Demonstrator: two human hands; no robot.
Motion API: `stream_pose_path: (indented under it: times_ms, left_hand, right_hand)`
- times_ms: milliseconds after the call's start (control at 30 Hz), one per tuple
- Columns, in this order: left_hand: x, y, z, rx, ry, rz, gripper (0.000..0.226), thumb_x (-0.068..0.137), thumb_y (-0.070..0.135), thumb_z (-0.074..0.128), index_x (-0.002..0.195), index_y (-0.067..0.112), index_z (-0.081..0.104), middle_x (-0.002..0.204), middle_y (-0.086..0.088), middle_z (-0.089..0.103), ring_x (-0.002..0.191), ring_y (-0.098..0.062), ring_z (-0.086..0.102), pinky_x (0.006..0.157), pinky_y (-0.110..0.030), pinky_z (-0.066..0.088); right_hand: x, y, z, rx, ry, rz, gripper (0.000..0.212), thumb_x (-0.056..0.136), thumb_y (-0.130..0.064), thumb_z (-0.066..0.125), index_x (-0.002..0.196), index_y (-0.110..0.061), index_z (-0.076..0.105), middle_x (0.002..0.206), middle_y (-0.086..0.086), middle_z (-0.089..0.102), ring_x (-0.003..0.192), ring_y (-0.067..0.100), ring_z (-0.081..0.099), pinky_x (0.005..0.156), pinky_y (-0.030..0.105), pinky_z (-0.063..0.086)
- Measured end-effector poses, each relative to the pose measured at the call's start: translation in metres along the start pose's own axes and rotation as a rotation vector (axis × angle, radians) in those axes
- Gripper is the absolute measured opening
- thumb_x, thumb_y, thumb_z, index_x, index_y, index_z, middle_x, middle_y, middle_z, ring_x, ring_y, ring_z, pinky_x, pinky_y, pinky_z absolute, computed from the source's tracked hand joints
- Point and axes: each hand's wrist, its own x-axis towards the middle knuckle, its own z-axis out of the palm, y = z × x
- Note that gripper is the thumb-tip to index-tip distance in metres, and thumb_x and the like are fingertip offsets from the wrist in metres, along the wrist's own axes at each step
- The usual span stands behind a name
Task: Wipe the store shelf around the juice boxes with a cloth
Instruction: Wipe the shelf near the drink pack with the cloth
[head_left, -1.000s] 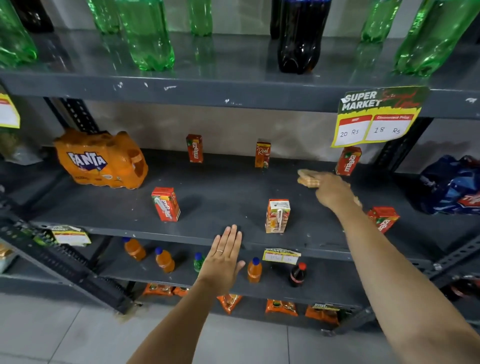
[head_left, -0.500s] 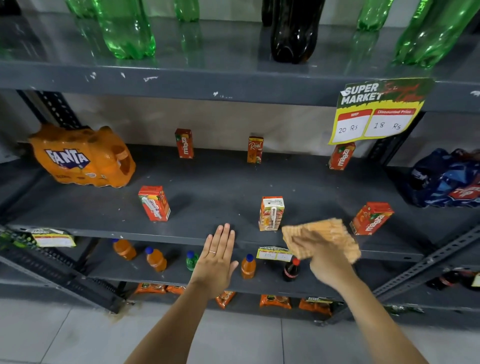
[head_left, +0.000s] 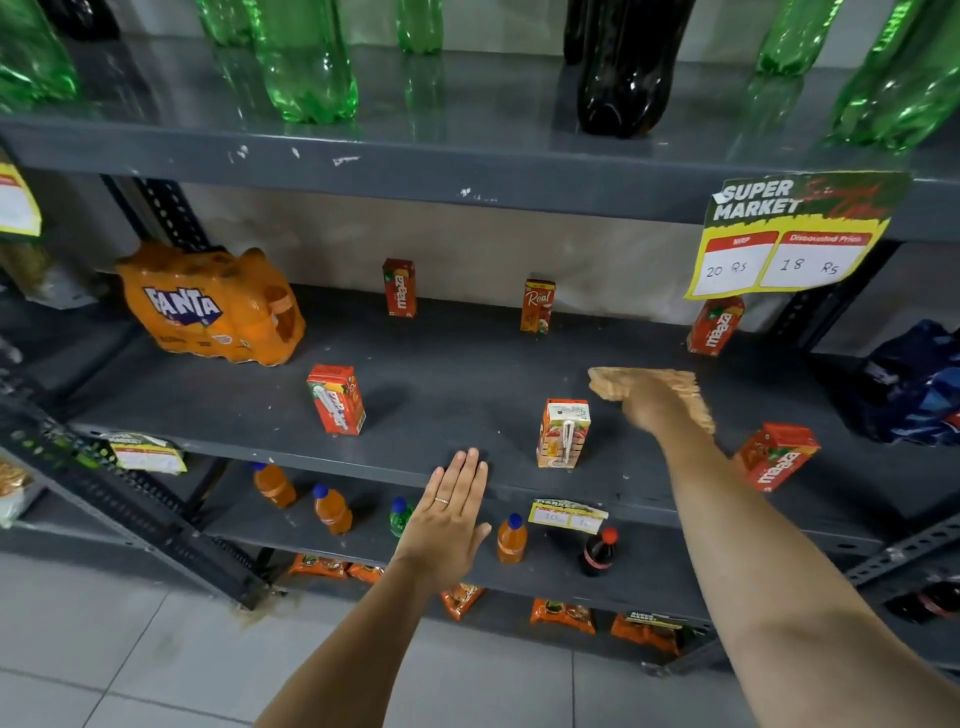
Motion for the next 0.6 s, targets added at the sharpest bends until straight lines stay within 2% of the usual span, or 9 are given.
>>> stream_pose_path:
  times_ms: [67, 100, 167, 267, 333, 400, 467, 533, 600]
  left_hand:
    - [0.0, 0.001, 0.0, 0.003, -0.004, 0.006, 0.067, 0.095, 0.045, 0.022, 0.149, 0.006, 0.015, 0.156, -0.015, 0.022, 0.143, -0.03, 0.023, 0.113, -0.045, 0.021]
    - [0.0, 0.001, 0.0, 0.002, 0.003, 0.008, 0.067, 0.095, 0.045, 0.022, 0.149, 0.006, 0.016, 0.156, -0.015, 0.021, 0.143, -0.03, 0.022, 0.113, -0.045, 0.022]
    - [0.0, 0.001, 0.0, -0.004, 0.012, 0.012, 0.066, 0.096, 0.044, 0.021, 0.149, 0.005, 0.017, 0.157, -0.015, 0.02, 0.144, -0.03, 0.02, 0.113, -0.046, 0.022]
    - [-0.001, -0.004, 0.003, -0.038, 0.01, 0.049, 0.066, 0.098, 0.044, 0.022, 0.151, 0.007, 0.013, 0.159, -0.013, 0.013, 0.146, -0.029, 0.013, 0.115, -0.045, 0.022]
    - [-0.001, -0.009, 0.001, -0.047, 0.01, 0.082, 0.066, 0.099, 0.045, 0.024, 0.151, 0.007, 0.011, 0.16, -0.012, 0.009, 0.146, -0.028, 0.009, 0.116, -0.044, 0.022]
    - [-0.007, -0.018, -0.006, -0.039, -0.005, 0.139, 0.067, 0.099, 0.048, 0.022, 0.151, 0.008, 0.01, 0.16, -0.01, 0.008, 0.147, -0.026, 0.009, 0.116, -0.043, 0.02]
    - [-0.016, -0.037, -0.011, -0.027, 0.018, 0.158, 0.066, 0.1, 0.049, 0.018, 0.151, 0.009, 0.01, 0.16, -0.009, 0.006, 0.147, -0.025, 0.006, 0.117, -0.042, 0.012]
    - [-0.024, -0.066, -0.016, -0.028, 0.073, 0.12, 0.06, 0.101, 0.045, 0.014, 0.147, 0.008, 0.022, 0.157, -0.009, 0.021, 0.144, -0.022, 0.017, 0.121, -0.039, 0.013]
    - [-0.027, -0.097, -0.017, -0.036, 0.092, 0.091, 0.056, 0.101, 0.042, 0.01, 0.141, 0.009, 0.032, 0.149, -0.008, 0.039, 0.139, -0.018, 0.028, 0.116, -0.037, 0.013]
  right_hand:
    - [-0.019, 0.009, 0.019, -0.044, -0.007, -0.055, 0.062, 0.088, -0.002, 0.045, 0.142, -0.032, 0.04, 0.155, 0.0, 0.033, 0.137, 0.027, 0.038, 0.111, 0.042, 0.033]
    - [-0.033, 0.011, 0.025, -0.035, 0.006, -0.052, 0.063, 0.087, 0.0, 0.044, 0.142, -0.032, 0.04, 0.153, 0.001, 0.036, 0.135, 0.027, 0.041, 0.109, 0.04, 0.036]
    - [-0.059, 0.026, 0.037, -0.033, 0.031, -0.057, 0.062, 0.087, 0.0, 0.045, 0.14, -0.03, 0.043, 0.149, 0.001, 0.042, 0.133, 0.026, 0.044, 0.105, 0.038, 0.038]
    - [-0.117, 0.043, 0.049, -0.128, 0.033, -0.085, 0.066, 0.085, -0.001, 0.049, 0.141, -0.036, 0.042, 0.153, -0.01, 0.035, 0.14, 0.017, 0.035, 0.11, 0.037, 0.032]
    - [-0.143, 0.051, 0.05, -0.16, 0.059, -0.016, 0.059, 0.086, -0.005, 0.048, 0.137, -0.035, 0.047, 0.145, -0.006, 0.048, 0.129, 0.019, 0.048, 0.105, 0.036, 0.041]
    - [-0.155, 0.043, 0.036, -0.124, -0.026, 0.094, 0.048, 0.088, -0.008, 0.046, 0.123, -0.037, 0.06, 0.127, 0.001, 0.064, 0.115, 0.025, 0.06, 0.096, 0.037, 0.048]
    - [-0.166, 0.017, 0.017, -0.051, -0.154, 0.072, 0.037, 0.09, -0.014, 0.047, 0.1, -0.042, 0.07, 0.113, -0.007, 0.068, 0.111, 0.027, 0.062, 0.094, 0.039, 0.049]
    - [-0.177, -0.032, -0.008, -0.007, -0.233, -0.037, 0.024, 0.092, -0.025, 0.051, 0.094, -0.039, 0.071, 0.103, -0.014, 0.059, 0.107, 0.022, 0.061, 0.091, 0.032, 0.047]
    - [-0.177, -0.098, -0.033, 0.158, -0.27, -0.157, 0.024, 0.086, -0.036, 0.056, 0.101, -0.031, 0.073, 0.1, -0.016, 0.062, 0.099, 0.013, 0.062, 0.087, 0.028, 0.046]
